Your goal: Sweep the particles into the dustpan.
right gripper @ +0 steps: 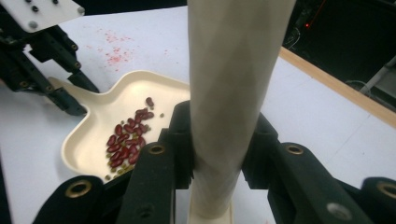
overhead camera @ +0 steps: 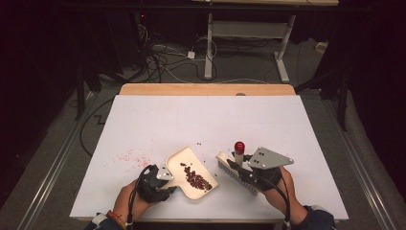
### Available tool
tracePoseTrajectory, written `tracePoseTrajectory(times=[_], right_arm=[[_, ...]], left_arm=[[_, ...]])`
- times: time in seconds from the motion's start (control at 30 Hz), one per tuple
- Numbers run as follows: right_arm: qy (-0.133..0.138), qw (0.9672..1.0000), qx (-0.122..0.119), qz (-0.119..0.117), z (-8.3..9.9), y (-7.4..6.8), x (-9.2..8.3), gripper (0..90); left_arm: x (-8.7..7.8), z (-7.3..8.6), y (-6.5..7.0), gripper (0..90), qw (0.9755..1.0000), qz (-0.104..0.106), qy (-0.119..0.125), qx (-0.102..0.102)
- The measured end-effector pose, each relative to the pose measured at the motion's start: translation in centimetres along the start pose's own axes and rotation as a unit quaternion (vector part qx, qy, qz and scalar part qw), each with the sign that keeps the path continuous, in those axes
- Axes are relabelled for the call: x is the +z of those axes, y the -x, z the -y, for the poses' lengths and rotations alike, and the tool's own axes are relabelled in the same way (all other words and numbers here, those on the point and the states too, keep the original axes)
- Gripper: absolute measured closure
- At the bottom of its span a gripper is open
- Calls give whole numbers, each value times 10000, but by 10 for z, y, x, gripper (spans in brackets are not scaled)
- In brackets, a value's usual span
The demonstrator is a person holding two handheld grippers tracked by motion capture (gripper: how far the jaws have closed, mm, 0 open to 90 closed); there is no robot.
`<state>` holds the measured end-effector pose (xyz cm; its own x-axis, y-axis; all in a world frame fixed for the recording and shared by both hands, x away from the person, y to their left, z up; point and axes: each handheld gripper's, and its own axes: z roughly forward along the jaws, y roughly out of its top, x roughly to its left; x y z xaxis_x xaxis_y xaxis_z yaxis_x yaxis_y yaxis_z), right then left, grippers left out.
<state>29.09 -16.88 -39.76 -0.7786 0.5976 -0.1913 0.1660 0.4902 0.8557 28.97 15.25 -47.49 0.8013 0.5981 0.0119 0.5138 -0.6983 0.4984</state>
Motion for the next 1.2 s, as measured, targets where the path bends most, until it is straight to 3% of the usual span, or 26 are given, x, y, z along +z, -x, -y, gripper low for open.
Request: tracePoseTrajectory(times=[0.37, 0.5, 0.67, 0.77, 0.9, 1.1, 1.2], right_arm=[[48, 9993, -151, -351, -4, -33, 5, 704], [140, 9989, -144, -428, -7, -37, 5, 705], [293, 9979, -67, -567, -10, -32, 0, 705], [411, 9985, -136, -337, -13, -25, -6, 704], [465, 9985, -153, -242, -13, -15, -8, 704], [492, 9985, -245, -72, -12, -3, 16, 704], [350, 9989, -307, 29, -12, -4, 29, 704]], left_arm=[[1, -1, 0, 633, 10000, -17, -13, -2], [1, -1, 0, 633, 10000, -15, -4, 2], [1, 0, -1, 633, 10000, 17, 7, -8], [0, 0, -1, 634, 10000, 9, 8, 4], [1, 0, -1, 633, 10000, 19, 10, 0], [1, -1, -1, 634, 10000, 22, -1, 0], [1, 0, -1, 634, 10000, 10, 9, 1]])
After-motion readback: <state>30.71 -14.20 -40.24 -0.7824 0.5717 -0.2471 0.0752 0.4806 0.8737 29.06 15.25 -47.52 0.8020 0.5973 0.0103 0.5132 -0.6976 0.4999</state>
